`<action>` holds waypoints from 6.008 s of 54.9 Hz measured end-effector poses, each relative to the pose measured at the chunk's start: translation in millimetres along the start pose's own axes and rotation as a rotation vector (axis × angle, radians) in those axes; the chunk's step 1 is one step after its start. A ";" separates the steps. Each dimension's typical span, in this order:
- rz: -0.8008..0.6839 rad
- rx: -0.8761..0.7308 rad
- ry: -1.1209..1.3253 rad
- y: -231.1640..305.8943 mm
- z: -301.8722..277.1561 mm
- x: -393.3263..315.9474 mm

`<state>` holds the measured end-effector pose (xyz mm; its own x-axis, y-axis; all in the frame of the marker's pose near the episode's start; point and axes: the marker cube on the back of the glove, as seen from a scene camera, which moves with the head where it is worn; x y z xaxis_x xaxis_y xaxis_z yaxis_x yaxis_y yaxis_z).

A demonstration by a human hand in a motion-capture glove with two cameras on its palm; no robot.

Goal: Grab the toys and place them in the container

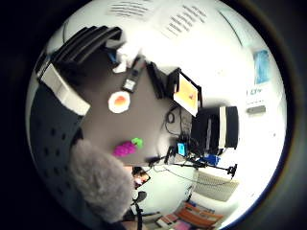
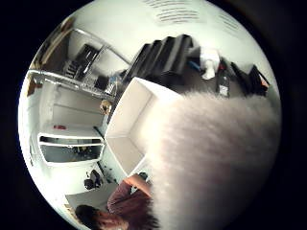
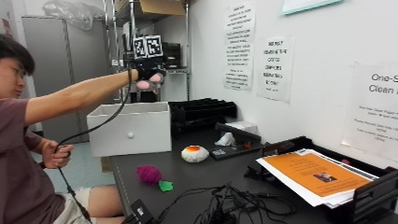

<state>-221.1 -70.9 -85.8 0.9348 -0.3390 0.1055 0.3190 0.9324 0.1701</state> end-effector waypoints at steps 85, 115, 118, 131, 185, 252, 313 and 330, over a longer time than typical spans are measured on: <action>-0.081 -0.287 -0.006 133.4 103.0 92.1; -0.049 0.003 -0.080 203.1 347.1 128.2; -0.036 0.064 -0.090 197.9 347.3 128.8; 0.005 -0.092 0.013 157.3 339.3 115.1; -0.154 0.009 -0.001 12.5 8.8 -48.3; -0.152 -0.175 0.127 -58.9 36.6 -75.0; 0.104 -0.113 -0.010 -15.8 374.7 116.8; 0.105 0.121 -0.097 28.9 363.4 121.1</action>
<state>-155.4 -130.6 287.8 0.9409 -0.2562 0.2216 0.1935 0.9434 0.2693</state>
